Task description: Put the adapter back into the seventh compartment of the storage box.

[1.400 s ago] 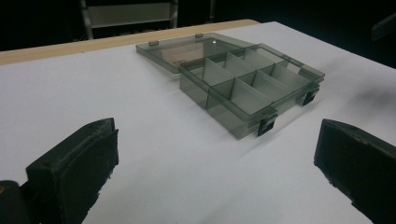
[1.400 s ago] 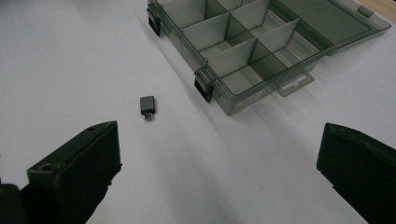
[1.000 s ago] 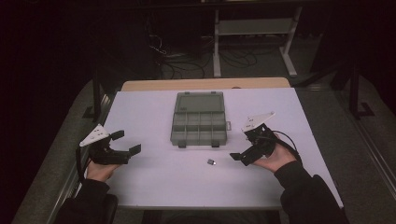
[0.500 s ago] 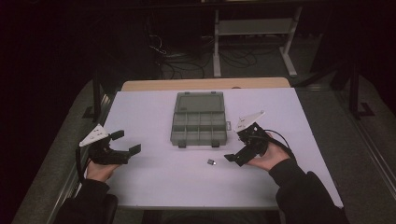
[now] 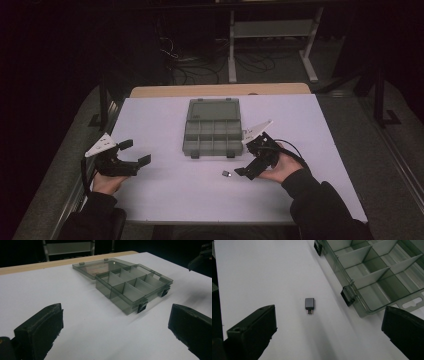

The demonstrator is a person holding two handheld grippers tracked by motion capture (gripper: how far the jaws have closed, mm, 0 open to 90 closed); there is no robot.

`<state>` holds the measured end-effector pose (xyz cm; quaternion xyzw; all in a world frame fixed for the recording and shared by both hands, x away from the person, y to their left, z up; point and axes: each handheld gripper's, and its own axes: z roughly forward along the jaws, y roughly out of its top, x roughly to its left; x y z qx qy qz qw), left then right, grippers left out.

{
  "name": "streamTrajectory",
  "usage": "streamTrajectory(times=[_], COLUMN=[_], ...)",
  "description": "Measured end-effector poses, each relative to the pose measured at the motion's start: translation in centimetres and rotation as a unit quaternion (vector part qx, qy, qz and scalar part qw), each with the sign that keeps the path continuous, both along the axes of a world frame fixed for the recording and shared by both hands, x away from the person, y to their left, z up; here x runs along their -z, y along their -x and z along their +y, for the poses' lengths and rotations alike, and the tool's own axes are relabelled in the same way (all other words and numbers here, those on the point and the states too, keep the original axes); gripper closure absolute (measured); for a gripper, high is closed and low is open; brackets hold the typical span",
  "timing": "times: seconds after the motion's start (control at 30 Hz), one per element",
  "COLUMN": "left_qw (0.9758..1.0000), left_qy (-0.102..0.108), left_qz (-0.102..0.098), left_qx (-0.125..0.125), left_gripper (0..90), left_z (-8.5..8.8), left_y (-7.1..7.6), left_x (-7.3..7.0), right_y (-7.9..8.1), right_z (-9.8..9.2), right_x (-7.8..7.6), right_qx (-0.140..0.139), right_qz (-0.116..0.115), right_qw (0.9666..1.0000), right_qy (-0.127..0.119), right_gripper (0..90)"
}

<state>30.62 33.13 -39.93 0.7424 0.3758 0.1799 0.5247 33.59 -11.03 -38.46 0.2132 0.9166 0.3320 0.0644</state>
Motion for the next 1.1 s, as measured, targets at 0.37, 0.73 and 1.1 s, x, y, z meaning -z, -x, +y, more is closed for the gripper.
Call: streamTrajectory(times=[0.37, 0.73, 1.1], left_qw=[1.0000, 1.0000, 1.0000], left_qy=[-0.001, -0.001, -0.001], left_qz=[-0.001, -0.001, 0.000], left_qx=[0.002, 0.002, 0.002], left_gripper=[0.0, 0.0, 0.0], left_z=[0.0, 0.0, 0.0], left_y=[0.0, 0.0, 0.0], left_x=[0.0, 0.0, 0.0], right_y=[0.0, -0.1, -0.1], right_z=[0.9, 1.9, 2.7], right_x=[0.4, 1.4, 2.3], right_qx=[-0.012, -0.029, -0.039], right_qz=[0.006, 0.014, 0.024], right_qw=[0.9999, 0.9991, 0.9983], right_qy=[0.009, 0.028, 0.037], right_gripper=[0.0, 0.0, 0.0])
